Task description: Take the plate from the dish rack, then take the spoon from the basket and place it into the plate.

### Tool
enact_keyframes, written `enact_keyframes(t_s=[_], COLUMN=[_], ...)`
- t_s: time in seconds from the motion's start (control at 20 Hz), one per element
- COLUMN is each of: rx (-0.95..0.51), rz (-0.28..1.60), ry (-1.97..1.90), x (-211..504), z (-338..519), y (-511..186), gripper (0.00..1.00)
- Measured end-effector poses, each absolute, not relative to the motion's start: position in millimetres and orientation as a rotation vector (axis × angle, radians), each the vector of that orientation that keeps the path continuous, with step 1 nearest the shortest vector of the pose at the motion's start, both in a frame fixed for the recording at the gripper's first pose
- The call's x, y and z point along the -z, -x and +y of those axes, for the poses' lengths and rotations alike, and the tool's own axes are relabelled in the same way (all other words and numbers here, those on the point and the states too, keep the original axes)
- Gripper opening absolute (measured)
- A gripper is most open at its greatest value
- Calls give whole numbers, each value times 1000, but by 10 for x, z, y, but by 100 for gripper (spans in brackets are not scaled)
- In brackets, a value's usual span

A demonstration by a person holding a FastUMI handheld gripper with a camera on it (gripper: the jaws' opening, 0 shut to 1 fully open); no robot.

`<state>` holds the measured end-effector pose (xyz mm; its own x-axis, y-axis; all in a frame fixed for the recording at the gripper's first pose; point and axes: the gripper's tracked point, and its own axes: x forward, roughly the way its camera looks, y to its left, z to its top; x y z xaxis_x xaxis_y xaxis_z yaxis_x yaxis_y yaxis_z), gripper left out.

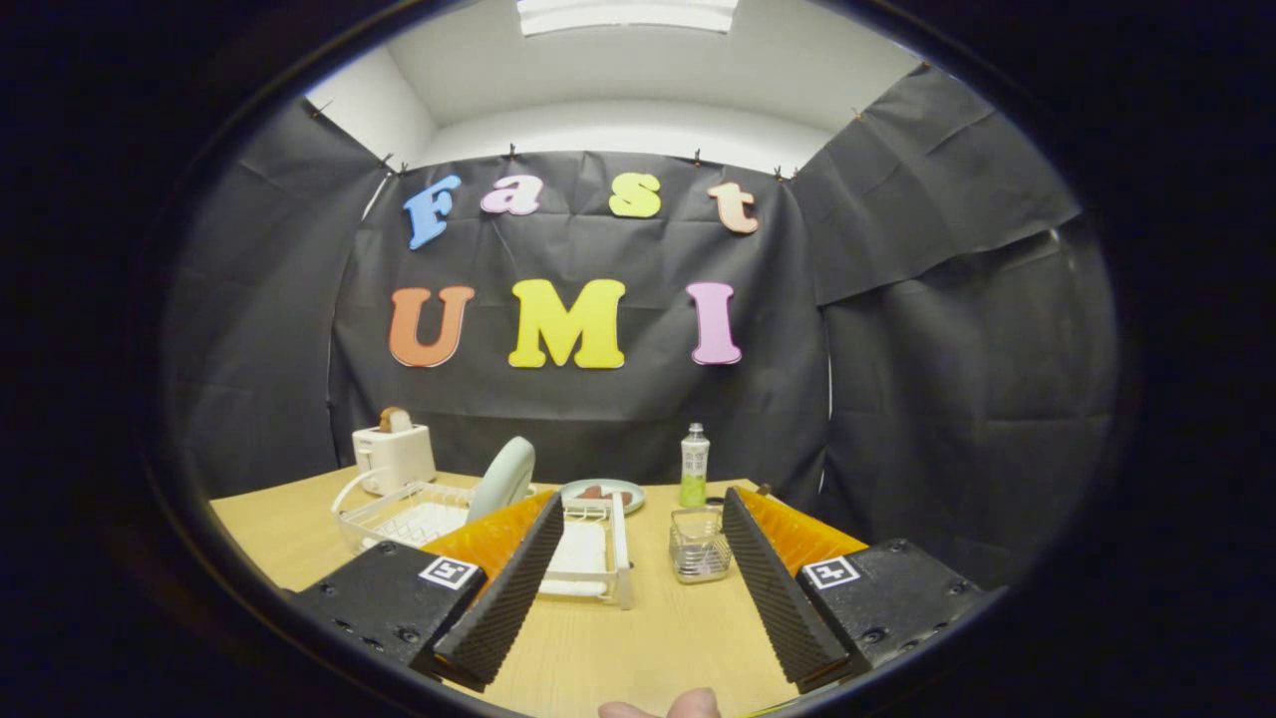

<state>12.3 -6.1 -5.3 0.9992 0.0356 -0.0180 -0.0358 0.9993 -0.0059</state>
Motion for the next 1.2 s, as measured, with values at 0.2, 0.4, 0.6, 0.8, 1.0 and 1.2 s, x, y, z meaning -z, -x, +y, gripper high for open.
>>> enact_keyframes(t_s=[0.2,0.4,0.6,0.8,1.0,1.2], rx=[-30,-33,-72,-129,-171,-241], rz=[16,20,22,27,93,221], ry=[2,12,12,49,118,169], x=[-47,-141,-303,-689,-1006,-1091], z=[-125,-180,-72,152,409,790], y=[-191,-250,-335,-599,-1043,-1462], gripper=[100,100,100,100,100,100])
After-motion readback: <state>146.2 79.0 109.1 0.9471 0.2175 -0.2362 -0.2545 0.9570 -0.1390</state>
